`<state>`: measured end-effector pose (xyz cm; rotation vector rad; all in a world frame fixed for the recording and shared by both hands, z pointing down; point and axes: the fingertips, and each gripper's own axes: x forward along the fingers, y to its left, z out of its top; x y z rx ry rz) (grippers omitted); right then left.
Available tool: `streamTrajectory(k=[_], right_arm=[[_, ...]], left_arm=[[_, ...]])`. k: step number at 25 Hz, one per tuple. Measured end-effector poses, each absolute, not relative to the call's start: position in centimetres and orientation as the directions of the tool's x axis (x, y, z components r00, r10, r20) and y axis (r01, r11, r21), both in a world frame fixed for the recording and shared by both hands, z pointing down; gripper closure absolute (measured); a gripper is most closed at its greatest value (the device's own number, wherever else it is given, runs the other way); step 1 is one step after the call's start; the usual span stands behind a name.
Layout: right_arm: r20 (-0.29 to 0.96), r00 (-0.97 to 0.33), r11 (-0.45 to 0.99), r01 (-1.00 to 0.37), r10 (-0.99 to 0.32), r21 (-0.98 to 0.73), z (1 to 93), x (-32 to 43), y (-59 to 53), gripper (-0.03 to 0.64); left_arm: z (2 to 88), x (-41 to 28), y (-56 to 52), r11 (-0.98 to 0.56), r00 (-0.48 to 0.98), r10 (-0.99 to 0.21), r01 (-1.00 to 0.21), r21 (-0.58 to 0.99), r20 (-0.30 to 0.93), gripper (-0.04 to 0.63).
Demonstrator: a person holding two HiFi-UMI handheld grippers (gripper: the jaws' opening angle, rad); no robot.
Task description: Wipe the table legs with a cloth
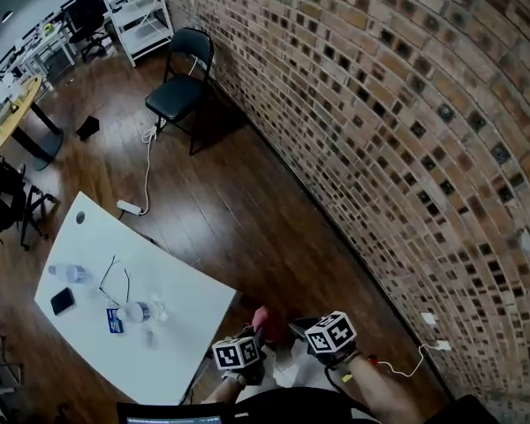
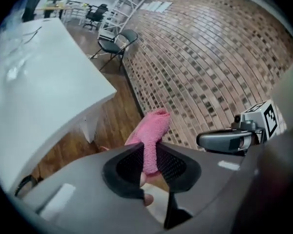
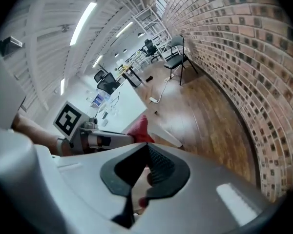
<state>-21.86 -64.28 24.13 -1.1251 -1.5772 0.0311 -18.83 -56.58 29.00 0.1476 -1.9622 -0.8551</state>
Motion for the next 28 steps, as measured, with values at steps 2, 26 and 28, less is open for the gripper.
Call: streamTrajectory(k=[2, 26, 28], right_arm=[[0.761, 0.070, 0.553, 0.645, 0.645, -0.528, 23.8, -21.2, -63.3, 0.623], [0.745, 0.013, 0.534, 0.689, 0.667, -0.491, 21.8, -19.7, -60.4, 0.623], [0.745, 0.012, 0.535, 0.689, 0.667, -0.489, 21.9, -19.5, -60.6, 0.623]], left_arm=[[28.2, -19.1, -55.5, 0.774, -0.526, -0.437, 0.194, 0.603, 0.730, 0.529], [23.6, -19.5, -57.6, 0.758, -0.540, -0.557, -0.020, 0.651, 0.632, 0.531], [23.3, -19.5, -58.3, 0.747, -0.542, -0.577, -0.046, 0.664, 0.612, 0.531]])
